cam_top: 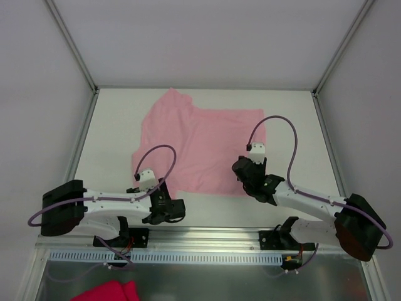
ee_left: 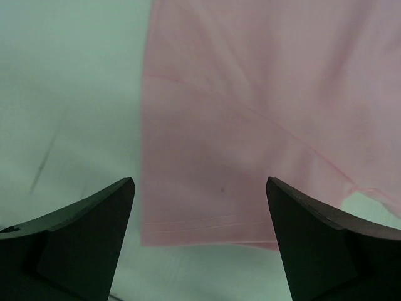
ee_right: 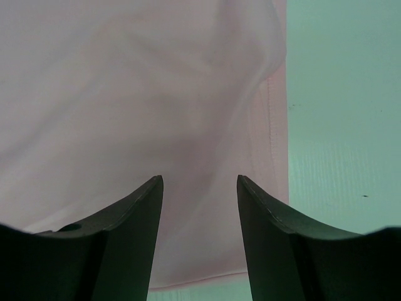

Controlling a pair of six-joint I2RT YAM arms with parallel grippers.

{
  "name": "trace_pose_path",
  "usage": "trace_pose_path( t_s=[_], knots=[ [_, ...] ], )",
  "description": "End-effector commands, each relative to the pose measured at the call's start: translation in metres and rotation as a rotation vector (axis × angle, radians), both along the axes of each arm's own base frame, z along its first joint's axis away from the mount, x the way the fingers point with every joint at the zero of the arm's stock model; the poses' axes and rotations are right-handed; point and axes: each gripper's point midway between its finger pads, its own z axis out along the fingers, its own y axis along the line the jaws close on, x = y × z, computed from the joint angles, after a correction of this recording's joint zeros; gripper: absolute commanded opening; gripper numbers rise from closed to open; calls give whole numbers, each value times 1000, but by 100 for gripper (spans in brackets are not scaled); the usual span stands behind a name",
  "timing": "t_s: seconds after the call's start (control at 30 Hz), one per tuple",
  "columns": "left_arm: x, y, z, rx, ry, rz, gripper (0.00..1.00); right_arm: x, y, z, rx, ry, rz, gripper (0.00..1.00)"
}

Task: Fold and stack the t-shirts
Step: Grap the side of the flattened tshirt closest away from the robot with both arms

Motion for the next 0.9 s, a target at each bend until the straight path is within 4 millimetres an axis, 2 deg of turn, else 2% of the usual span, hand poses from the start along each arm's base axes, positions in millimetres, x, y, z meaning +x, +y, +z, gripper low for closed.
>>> trace_pose_path(
  t_s=[0.0, 0.03, 0.17, 0.2, 0.27, 0.3, 0.33, 0.4, 0.43, 0.53, 0.67, 0.87],
  knots=[
    [-4, 28, 30, 63, -154, 164, 88, 7, -12, 19, 38, -124, -120, 54],
    [-5, 31, 37, 70, -172, 185, 88, 6, -15, 20, 27, -129, -130, 54],
    [-7, 29, 33, 29, -165, 157, 88, 2, -28, 29, 27, -166, -167, 55],
    [-9, 35, 27, 44, -151, 135, 88, 0, -31, 30, 27, -168, -171, 55],
    [-10, 32, 21, -53, -146, 131, 88, -2, -34, 35, 44, -182, -175, 55],
    [-13, 39, 14, -35, -132, 110, 88, -3, -35, 37, 52, -185, -177, 55],
    [-12, 31, 10, -114, -131, 108, 88, -4, -35, 38, 56, -187, -175, 55],
    [-15, 34, -2, -123, -112, 81, 87, -5, -34, 40, 74, -193, -172, 56],
    [-14, 21, -3, -193, -116, 59, 87, -6, -33, 41, 77, -194, -166, 56],
    [-14, 21, -11, -213, -118, 40, 87, -8, -32, 45, 89, -204, -160, 55],
    [-12, 0, -20, -277, -114, -14, 87, -9, -28, 48, 81, -208, -150, 56],
    [-21, -15, -35, -324, -65, -59, 86, -11, -29, 45, 72, -207, -167, 56]
  ],
)
